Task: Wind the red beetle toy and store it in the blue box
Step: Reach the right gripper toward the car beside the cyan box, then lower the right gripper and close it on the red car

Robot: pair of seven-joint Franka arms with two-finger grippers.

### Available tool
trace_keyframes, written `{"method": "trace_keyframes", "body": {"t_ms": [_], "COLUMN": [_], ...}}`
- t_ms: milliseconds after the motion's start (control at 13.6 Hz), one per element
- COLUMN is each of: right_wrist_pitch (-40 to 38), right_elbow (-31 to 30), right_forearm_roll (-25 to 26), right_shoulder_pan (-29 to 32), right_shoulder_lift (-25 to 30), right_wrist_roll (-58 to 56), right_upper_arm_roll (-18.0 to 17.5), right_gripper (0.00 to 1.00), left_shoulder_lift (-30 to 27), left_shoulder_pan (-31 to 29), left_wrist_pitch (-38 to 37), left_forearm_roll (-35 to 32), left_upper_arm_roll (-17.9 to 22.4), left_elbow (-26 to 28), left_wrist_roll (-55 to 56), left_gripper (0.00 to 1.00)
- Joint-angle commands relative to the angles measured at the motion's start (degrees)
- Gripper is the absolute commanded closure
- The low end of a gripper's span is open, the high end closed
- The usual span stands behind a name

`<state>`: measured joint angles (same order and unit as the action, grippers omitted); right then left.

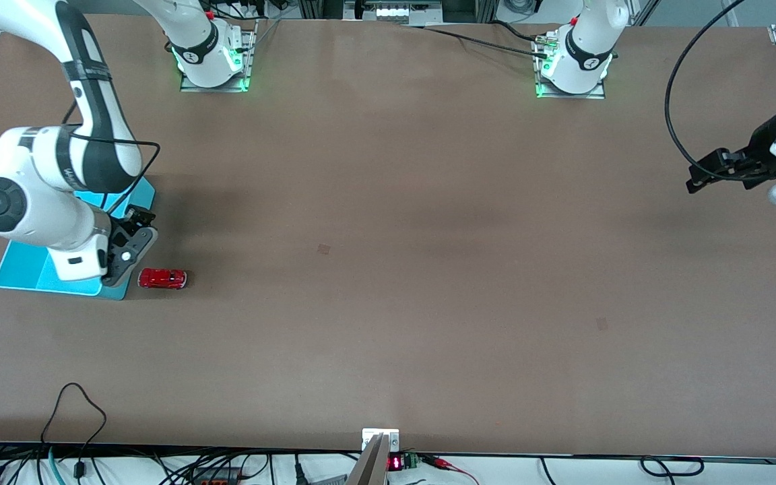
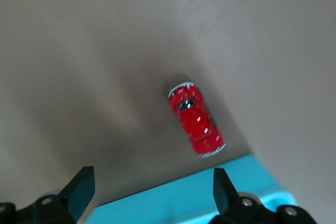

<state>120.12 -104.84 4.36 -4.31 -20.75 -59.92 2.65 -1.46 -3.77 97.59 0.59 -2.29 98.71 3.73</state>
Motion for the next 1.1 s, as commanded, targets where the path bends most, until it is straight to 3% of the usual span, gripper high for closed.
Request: {"method": "trace_keyframes", "body": {"t_ms": [0,367,880,954,1027], "right_wrist_pitch": [8.0,15.7,28.2,28.2,28.2], "right_elbow": [-3.1,-3.2,-10.2,-10.2,-10.2], "right_forearm_roll": [0.6,0.5,0.5,0.5,0.5], "right_shoulder_pan": [0.5,2.4,3.3,3.4,3.3], "right_shoulder_lift": [-1.4,-6.8,-9.7,-9.7,-9.7], "right_wrist_roll": [-13.3,-25.0,-26.7,-26.7,-26.8], "right_upper_arm_roll": [0.2,0.1,0.1,0.1,0.2], "right_gripper": [0.00,0.00,0.00,0.03,0.24], "left_shoulder_lift": [-0.6,0.8,0.3,0.3,0.1], "left_shoulder_pan": [0.1,0.1,-0.2,-0.2,-0.2], "left_wrist_pitch": [-0.6,-2.4,-4.8,-4.8,-4.8], "left_forearm_roll": [0.7,1.3,0.6,0.6,0.6], "left_upper_arm_roll": [0.1,0.1,0.4,0.4,0.4], "left_elbow": [0.9,-2.8,-2.2,-2.2,-2.1], "left_wrist_roll": [-2.7,-2.8,-2.1,-2.1,-2.1], "left_gripper": [0.00,0.00,0.00,0.00,0.00]}}
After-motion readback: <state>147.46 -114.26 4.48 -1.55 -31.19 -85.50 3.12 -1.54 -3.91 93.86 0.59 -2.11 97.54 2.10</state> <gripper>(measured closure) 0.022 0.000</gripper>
